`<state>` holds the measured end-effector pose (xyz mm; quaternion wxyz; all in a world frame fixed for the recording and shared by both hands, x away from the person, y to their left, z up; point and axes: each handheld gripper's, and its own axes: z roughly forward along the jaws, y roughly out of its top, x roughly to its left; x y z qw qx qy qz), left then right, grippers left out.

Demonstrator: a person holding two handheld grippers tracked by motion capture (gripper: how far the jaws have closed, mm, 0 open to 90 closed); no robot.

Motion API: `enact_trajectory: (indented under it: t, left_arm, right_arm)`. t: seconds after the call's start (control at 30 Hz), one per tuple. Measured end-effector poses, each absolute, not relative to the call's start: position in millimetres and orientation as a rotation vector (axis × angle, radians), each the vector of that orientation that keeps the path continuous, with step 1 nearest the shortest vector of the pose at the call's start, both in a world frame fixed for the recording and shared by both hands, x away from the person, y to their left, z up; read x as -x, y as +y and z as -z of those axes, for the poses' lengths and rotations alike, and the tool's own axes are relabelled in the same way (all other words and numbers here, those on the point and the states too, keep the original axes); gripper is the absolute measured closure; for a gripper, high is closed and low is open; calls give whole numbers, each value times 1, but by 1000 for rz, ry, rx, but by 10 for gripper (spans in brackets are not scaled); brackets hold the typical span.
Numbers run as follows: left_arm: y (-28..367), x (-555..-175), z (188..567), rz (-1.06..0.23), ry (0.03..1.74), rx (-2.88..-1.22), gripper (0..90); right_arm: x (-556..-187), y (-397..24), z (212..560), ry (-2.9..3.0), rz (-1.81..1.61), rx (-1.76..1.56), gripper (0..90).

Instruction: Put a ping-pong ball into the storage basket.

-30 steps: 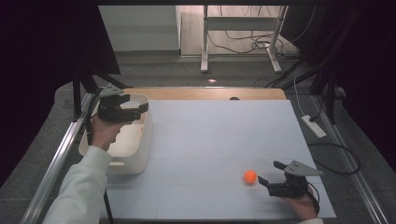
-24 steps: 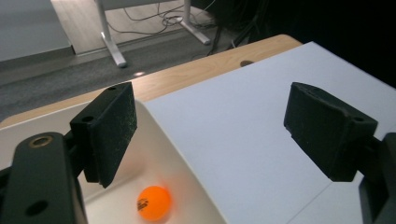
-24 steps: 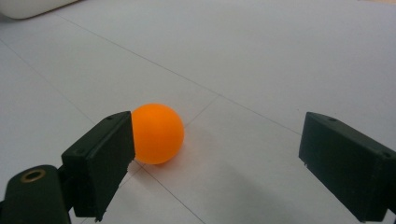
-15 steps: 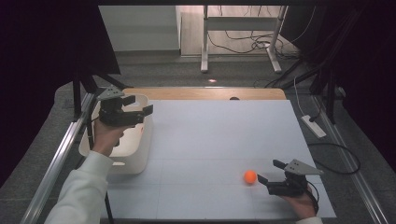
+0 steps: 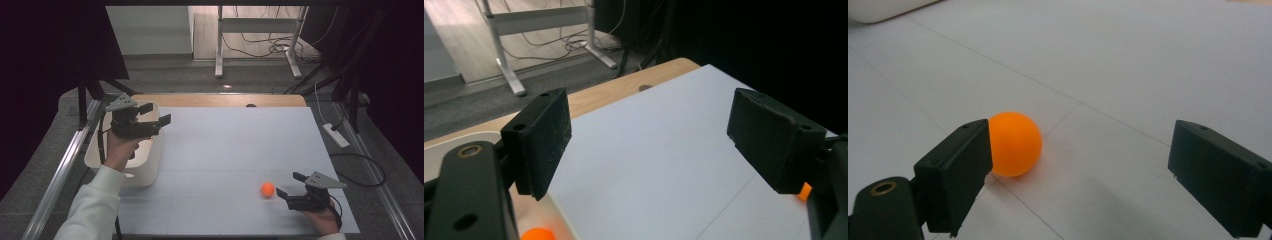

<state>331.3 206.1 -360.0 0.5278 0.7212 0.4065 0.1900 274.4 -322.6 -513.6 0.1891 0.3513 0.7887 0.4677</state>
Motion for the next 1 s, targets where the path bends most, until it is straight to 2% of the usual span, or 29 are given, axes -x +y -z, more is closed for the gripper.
enact_trajectory:
  t: [1.0]
  left_arm:
    - [172,-328,366,-376,888,-1783,192]
  right_arm:
    - [-274,-325,514,2219,-1307,-983,103]
